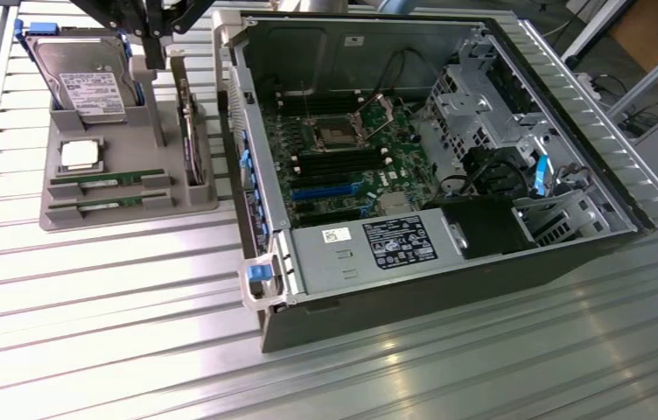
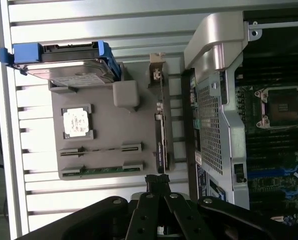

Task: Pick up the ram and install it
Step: 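Reach for the ram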

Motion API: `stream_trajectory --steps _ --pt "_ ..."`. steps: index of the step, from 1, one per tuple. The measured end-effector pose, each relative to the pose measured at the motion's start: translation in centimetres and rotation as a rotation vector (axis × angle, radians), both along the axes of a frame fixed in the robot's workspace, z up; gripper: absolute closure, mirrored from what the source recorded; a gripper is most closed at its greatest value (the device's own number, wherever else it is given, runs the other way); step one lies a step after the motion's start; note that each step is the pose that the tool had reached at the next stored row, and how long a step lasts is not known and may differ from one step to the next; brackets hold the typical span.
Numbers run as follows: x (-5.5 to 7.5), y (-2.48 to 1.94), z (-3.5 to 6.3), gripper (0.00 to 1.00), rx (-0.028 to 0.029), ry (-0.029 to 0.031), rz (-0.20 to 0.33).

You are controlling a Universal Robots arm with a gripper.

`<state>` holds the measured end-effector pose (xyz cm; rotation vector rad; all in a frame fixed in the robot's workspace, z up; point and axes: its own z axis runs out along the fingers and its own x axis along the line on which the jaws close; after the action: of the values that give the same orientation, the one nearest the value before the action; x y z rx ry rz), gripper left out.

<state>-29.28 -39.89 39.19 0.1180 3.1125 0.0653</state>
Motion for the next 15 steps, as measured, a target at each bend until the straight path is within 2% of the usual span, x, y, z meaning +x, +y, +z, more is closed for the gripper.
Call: stream_trajectory --steps 9,15 --pt "-0.98 0.00 -0.02 0.90 0.0000 0.0000 0.000" --pt "-1.06 -0.17 -0.10 0.90 -0.0016 -0.0001 0.000"
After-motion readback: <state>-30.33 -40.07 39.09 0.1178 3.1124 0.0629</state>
